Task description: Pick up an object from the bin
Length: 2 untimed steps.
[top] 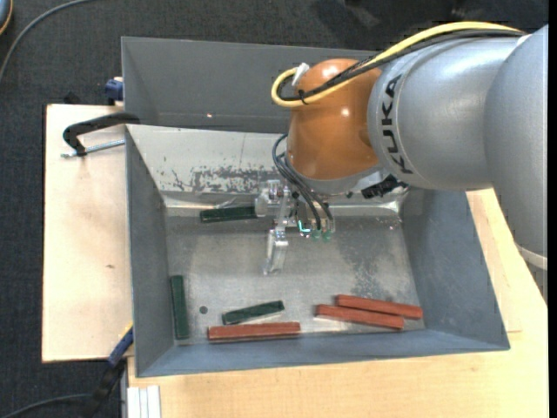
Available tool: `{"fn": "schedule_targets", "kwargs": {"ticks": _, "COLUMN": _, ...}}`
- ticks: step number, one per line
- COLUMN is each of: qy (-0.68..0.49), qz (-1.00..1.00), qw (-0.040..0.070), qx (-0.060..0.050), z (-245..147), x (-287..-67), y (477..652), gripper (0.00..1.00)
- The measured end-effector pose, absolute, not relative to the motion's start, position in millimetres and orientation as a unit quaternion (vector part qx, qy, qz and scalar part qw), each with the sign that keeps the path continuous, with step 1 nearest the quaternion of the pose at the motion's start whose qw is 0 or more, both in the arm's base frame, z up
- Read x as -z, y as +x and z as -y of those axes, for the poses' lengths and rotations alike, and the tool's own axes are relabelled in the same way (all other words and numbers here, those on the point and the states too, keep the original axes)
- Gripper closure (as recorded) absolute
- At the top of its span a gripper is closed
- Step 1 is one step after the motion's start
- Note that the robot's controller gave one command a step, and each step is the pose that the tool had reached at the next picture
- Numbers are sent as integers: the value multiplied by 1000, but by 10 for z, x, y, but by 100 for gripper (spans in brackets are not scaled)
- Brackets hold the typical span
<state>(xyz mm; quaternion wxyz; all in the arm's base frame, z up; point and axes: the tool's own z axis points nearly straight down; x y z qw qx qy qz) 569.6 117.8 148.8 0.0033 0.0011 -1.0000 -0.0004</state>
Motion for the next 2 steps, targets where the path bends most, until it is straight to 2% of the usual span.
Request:
{"fn": "schedule_targets", "kwargs": {"ticks": 1, "qy": 240, "qz": 971, "qw": 3, "qx": 0, "z": -899, "x": -805, "y": 5234, "gripper": 0}}
{"fn": "schedule_targets", "kwargs": {"ticks": 2, "qy": 212, "qz": 977, "qw": -3, "qx": 3, "z": -1448, "x": -1284, "y": 4914, "gripper": 0}}
